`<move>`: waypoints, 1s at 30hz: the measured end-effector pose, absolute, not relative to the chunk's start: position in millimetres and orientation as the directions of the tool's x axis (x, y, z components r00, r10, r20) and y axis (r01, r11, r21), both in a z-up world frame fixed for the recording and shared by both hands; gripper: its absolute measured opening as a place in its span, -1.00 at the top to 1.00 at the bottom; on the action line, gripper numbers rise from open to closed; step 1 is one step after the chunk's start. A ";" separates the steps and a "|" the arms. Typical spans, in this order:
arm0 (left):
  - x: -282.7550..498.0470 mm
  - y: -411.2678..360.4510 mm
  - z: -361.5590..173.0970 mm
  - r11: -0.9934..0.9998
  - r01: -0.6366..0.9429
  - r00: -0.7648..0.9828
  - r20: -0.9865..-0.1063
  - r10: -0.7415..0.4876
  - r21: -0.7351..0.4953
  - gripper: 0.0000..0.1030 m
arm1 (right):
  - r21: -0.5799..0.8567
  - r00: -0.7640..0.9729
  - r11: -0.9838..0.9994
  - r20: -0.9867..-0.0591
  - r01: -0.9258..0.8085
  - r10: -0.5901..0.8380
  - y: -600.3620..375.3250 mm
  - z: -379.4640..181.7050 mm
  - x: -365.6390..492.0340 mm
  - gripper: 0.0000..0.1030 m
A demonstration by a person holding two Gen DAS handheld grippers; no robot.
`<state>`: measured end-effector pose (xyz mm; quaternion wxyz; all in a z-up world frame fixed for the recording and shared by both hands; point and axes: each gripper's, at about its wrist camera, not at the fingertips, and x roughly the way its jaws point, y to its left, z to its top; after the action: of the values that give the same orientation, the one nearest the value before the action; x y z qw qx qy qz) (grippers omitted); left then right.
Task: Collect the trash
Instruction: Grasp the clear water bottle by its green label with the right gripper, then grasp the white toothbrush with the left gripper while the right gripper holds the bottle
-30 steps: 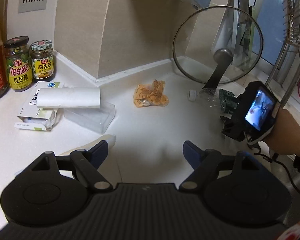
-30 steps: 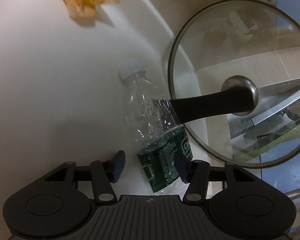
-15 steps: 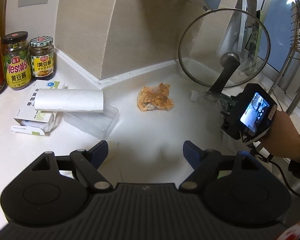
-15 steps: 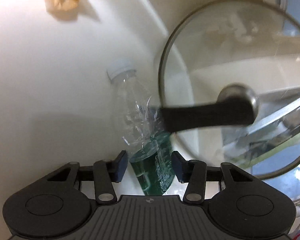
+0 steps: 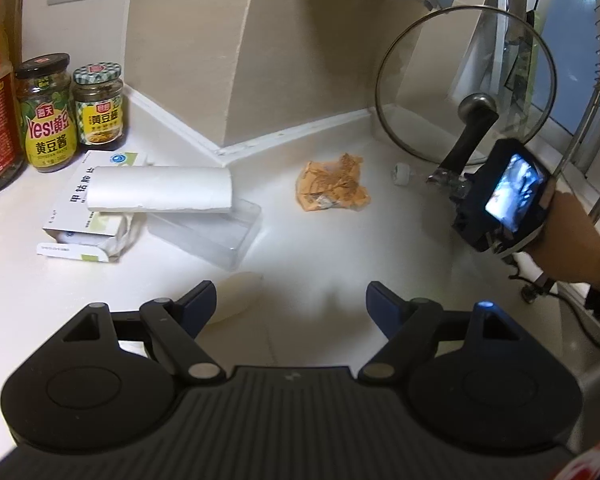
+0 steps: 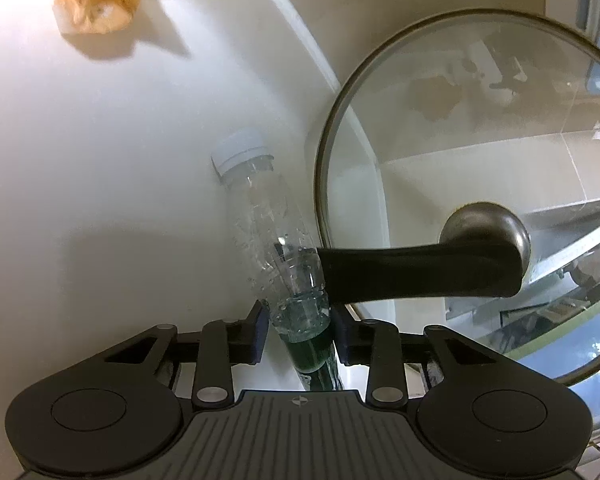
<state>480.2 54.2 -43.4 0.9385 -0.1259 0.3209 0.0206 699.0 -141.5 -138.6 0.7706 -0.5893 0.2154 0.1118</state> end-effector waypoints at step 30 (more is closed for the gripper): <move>492.1 93.1 -68.7 0.931 0.287 0.639 -0.769 -0.009 0.227 0.12 | -0.643 0.807 0.492 -0.510 -0.587 0.296 -111.2 -67.6 576.4 0.42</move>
<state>492.1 93.1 -68.7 0.8897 0.1666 0.4168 -0.0833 576.4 -111.2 -67.6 0.8471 -0.4314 0.1686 0.2607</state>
